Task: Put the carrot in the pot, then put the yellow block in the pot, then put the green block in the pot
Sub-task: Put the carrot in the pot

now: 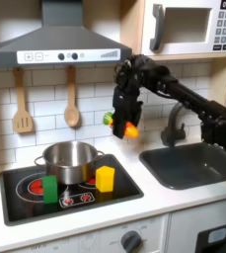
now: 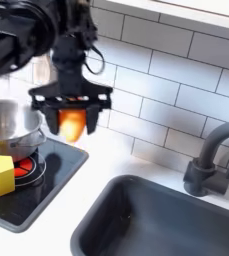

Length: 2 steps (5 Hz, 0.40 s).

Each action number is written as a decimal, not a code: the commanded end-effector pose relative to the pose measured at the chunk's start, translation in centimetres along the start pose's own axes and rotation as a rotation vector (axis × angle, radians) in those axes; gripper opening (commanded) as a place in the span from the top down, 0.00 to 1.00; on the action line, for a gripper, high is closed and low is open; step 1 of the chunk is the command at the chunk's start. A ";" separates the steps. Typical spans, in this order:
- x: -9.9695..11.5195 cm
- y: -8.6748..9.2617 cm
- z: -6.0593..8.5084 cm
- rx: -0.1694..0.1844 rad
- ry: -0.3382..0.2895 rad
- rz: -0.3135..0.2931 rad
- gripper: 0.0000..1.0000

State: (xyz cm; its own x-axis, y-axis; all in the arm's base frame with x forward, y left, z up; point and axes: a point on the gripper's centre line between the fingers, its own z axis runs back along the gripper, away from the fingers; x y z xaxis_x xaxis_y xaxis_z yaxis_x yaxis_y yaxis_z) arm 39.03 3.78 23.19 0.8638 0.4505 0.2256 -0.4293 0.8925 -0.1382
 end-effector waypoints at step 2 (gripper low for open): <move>1.7 4.6 1.3 0.019 -0.025 0.104 1.00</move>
State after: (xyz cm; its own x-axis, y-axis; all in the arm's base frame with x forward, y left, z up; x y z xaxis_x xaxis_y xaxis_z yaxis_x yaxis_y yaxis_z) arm 37.72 8.62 24.50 0.8057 0.5418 0.2394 -0.5230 0.8404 -0.1422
